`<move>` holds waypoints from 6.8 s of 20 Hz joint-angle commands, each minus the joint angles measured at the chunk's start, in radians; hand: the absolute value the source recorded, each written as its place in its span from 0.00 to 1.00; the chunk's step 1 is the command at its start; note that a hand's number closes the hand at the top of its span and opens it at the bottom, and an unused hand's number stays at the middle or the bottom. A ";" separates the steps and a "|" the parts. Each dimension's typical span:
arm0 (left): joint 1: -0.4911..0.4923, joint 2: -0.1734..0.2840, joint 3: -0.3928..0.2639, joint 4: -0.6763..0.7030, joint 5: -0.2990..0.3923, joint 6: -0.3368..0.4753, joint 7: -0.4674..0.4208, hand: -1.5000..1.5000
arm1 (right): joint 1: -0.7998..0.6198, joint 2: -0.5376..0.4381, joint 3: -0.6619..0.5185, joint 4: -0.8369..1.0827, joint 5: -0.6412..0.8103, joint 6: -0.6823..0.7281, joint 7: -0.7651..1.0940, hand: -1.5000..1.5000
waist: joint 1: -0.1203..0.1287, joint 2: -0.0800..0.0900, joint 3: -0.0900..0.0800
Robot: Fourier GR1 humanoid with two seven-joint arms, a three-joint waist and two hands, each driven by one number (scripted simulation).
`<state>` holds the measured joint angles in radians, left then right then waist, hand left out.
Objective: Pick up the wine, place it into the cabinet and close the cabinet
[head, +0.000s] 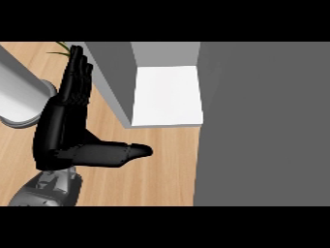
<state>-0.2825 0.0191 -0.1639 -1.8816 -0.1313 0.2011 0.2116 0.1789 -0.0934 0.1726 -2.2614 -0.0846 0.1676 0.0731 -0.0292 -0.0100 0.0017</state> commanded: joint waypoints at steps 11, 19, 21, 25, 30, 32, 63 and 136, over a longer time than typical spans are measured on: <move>-0.267 -0.019 -0.341 0.051 -0.117 0.402 0.411 0.00 | 0.096 -0.041 0.073 -0.346 -0.096 -0.012 0.282 0.00 | 0.016 0.007 -0.001; -0.363 -0.019 -0.332 0.033 -0.167 0.442 0.564 0.00 | 0.075 -0.021 0.121 -0.430 -0.050 -0.085 0.403 0.00 | 0.023 0.006 -0.002; -0.376 -0.019 -0.430 -0.013 -0.262 0.520 0.673 0.00 | 0.128 -0.023 0.167 -0.478 -0.032 -0.086 0.403 0.00 | 0.019 -0.002 -0.002; -0.293 -0.019 -0.454 -0.033 -0.312 0.536 0.641 0.00 | 0.115 -0.041 0.106 -0.436 -0.067 -0.070 0.367 0.00 | 0.022 0.004 -0.001; -0.320 -0.019 -0.461 -0.053 -0.398 0.540 0.704 0.00 | 0.142 -0.054 0.142 -0.502 -0.046 -0.081 0.398 0.00 | 0.017 0.000 -0.001; -0.421 -0.019 -0.382 -0.022 -0.375 0.494 0.765 0.00 | 0.102 -0.045 0.142 -0.509 -0.047 -0.111 0.438 0.00 | 0.013 0.002 -0.002; -0.061 0.220 -0.054 -0.322 -0.246 0.260 0.688 0.00 | 0.059 -0.089 0.199 -0.524 -0.019 -0.162 0.467 0.00 | 0.015 0.007 -0.003; 0.116 0.081 0.395 0.949 0.361 -0.155 -0.616 0.00 | -0.010 -0.130 0.225 -0.486 0.011 -0.246 0.468 0.00 | 0.017 0.007 -0.003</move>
<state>-0.1410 0.0832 0.1879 -0.9521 0.1747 0.0893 -0.4018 0.1334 -0.2114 0.3948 -2.5259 -0.0567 -0.0655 0.4510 -0.0176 -0.0026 -0.0013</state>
